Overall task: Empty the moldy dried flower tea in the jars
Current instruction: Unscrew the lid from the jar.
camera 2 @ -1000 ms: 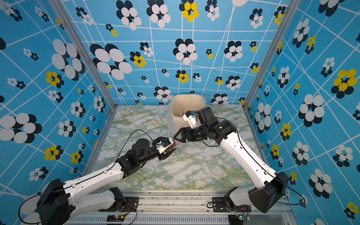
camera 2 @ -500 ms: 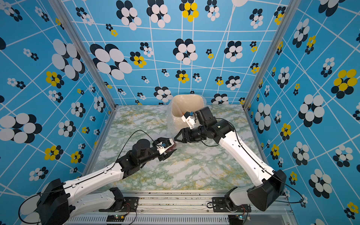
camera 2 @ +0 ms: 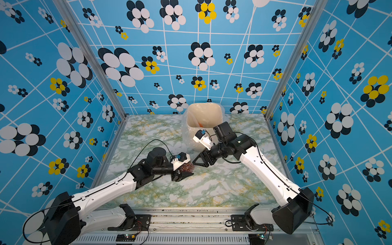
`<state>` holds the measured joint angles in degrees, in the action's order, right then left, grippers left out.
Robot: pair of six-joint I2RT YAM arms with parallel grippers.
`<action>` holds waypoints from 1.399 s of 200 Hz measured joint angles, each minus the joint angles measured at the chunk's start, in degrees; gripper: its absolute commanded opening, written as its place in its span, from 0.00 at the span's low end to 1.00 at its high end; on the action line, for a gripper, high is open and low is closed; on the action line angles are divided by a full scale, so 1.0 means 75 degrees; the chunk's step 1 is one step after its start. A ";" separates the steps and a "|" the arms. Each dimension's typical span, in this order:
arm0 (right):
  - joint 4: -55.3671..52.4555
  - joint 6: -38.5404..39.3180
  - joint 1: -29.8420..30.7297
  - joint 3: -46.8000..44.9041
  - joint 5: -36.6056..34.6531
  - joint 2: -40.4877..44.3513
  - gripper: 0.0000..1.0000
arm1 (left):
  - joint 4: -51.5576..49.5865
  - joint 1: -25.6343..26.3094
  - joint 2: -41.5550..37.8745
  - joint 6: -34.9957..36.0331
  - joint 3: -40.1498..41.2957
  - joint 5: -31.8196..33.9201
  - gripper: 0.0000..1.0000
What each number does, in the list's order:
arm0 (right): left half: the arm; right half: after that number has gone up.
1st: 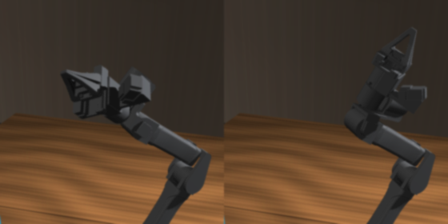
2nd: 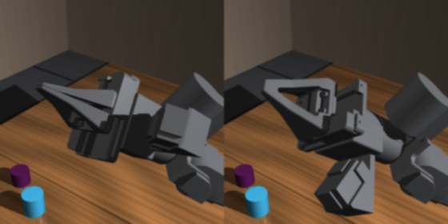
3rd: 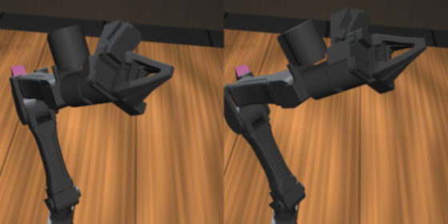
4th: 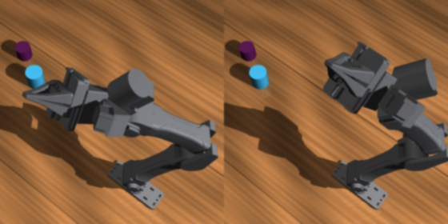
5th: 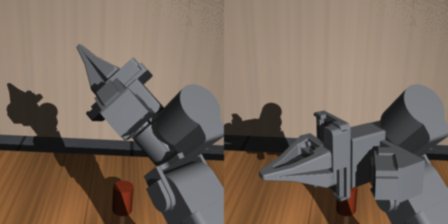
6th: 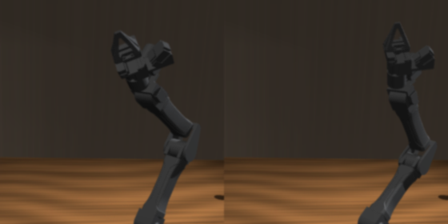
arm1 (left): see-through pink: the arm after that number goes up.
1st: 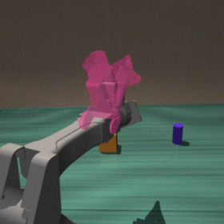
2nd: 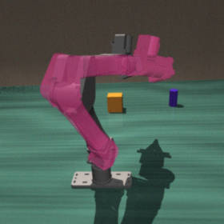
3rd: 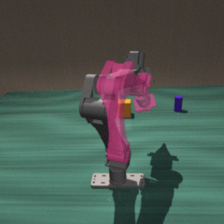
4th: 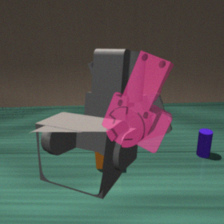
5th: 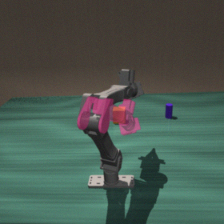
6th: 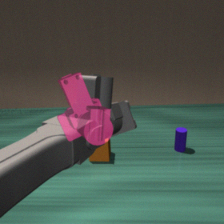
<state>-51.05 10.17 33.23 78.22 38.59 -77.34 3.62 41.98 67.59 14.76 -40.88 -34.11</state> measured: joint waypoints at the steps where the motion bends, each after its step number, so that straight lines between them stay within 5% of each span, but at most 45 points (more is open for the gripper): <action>1: 0.0000 0.0032 0.0000 -0.0003 0.0009 0.0003 0.05 | -0.0026 -0.0009 0.0009 -0.0006 -0.0006 -0.0052 0.23; 74: -0.0114 0.2404 0.0041 -0.0189 0.0423 0.0108 0.13 | -0.0157 -0.0428 0.0294 -0.0557 -0.0058 -0.1979 0.24; 98: -0.0073 0.2585 0.0038 -0.0192 0.0463 0.0128 0.24 | -0.0087 -0.0484 0.0318 -0.0664 -0.0058 -0.2151 0.24; 127: 0.0152 0.2465 0.0038 -0.0219 0.0466 0.0134 0.48 | -0.0061 -0.0504 0.0315 -0.0627 -0.0058 -0.2017 0.24; 201: 0.1568 -0.0501 -0.0003 -0.0283 0.0044 0.0702 0.98 | 0.0268 -0.0262 -0.0207 0.0166 -0.0111 0.0697 0.26; 241: 0.1731 -0.2043 -0.0006 -0.0221 -0.0300 0.1107 0.99 | 0.0300 -0.0172 -0.0242 0.0583 -0.0111 0.1824 0.26; 280: 0.0918 -0.3328 -0.0006 0.0711 -0.0915 0.0213 0.96 | 0.0335 0.0137 -0.0242 0.1005 -0.0111 0.2591 0.25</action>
<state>-44.16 -14.79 33.19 83.55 31.73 -75.75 6.13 43.00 65.78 22.31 -41.71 -14.68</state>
